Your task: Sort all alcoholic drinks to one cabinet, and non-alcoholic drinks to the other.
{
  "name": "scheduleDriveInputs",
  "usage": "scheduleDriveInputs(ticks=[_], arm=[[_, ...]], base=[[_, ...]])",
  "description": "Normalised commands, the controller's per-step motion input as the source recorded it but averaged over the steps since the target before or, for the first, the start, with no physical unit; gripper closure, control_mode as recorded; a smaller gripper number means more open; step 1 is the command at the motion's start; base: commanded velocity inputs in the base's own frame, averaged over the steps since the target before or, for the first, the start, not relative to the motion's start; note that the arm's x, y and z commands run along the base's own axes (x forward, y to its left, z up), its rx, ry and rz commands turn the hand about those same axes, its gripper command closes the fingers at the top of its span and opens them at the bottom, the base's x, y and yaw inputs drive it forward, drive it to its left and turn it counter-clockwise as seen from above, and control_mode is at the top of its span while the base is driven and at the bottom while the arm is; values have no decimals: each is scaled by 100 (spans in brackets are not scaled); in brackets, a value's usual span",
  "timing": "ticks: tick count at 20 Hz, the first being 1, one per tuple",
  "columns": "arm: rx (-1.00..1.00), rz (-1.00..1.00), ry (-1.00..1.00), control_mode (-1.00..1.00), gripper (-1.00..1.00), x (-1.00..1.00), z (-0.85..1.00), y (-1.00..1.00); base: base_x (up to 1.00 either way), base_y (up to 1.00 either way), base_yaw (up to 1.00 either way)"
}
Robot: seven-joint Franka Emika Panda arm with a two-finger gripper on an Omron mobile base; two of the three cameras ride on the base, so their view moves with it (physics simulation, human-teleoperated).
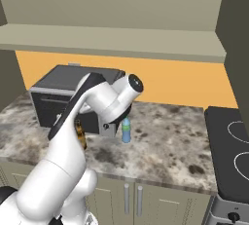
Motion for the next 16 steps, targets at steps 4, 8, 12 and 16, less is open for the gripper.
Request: scheduleDriveInputs(ticks=[4,8,12,16], arm=[[0,16,-14,-100,-100,-1,-21,0],[0,17,-14,-100,-100,0,-23,0],[0,17,-11,-100,-100,-6,-28,2],[0,12,-12,-100,-100,-20,-26,6]], base=[[0,0,0],[0,0,0],[0,0,0],[0,0,0]])
